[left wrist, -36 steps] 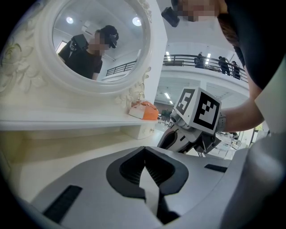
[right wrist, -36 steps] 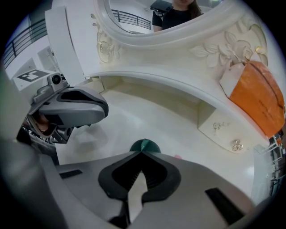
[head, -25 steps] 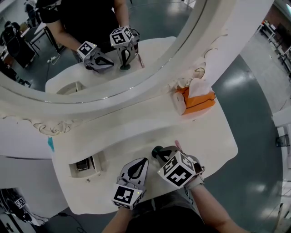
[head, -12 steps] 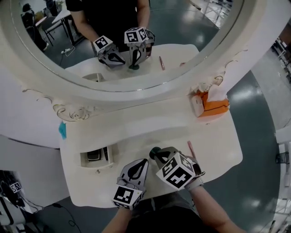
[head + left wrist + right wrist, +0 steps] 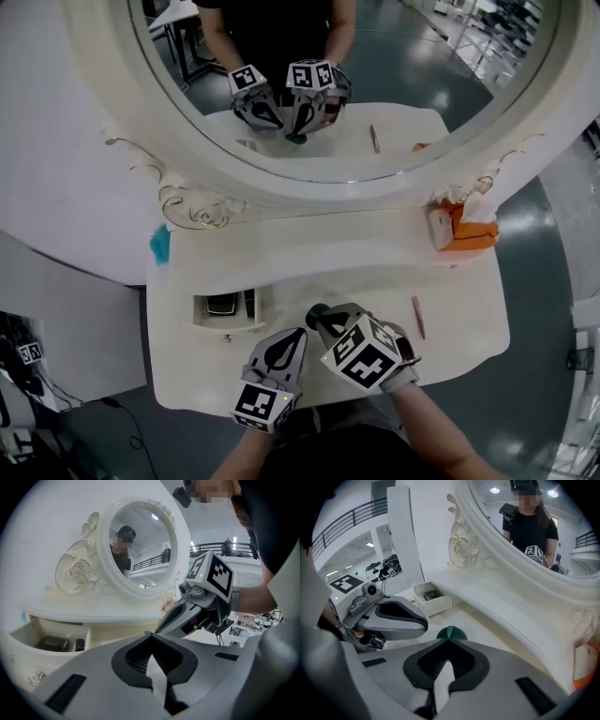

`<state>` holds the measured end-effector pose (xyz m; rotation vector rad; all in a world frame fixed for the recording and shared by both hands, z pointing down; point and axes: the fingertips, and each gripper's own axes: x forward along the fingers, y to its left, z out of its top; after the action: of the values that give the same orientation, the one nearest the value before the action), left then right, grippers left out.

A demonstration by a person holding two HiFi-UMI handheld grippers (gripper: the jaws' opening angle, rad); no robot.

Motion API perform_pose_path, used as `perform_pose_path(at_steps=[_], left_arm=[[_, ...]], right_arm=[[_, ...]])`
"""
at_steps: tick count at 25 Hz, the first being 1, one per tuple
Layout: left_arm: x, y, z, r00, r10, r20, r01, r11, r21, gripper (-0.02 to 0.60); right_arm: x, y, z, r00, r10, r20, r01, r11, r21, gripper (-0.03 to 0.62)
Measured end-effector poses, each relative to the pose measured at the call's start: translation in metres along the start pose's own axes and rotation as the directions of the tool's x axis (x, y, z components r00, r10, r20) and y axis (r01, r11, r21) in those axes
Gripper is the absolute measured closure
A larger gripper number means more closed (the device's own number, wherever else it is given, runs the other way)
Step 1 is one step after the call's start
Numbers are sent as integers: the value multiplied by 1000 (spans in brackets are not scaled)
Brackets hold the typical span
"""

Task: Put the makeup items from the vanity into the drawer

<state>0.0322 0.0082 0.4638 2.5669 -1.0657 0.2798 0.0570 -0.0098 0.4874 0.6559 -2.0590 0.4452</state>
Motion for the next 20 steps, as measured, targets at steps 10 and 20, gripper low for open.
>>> perform_pose_path(at_steps=[10,20], left_arm=[[-33,29,2,997,79,25,-78,996,-31,568],[-62,56,8,986,155,61,-152,987,-51,568]], right_arm=[[16,31,40,999,47,9,-46,994,-96,572],[27,56,79,996,82,20,-77,980,-183,572]])
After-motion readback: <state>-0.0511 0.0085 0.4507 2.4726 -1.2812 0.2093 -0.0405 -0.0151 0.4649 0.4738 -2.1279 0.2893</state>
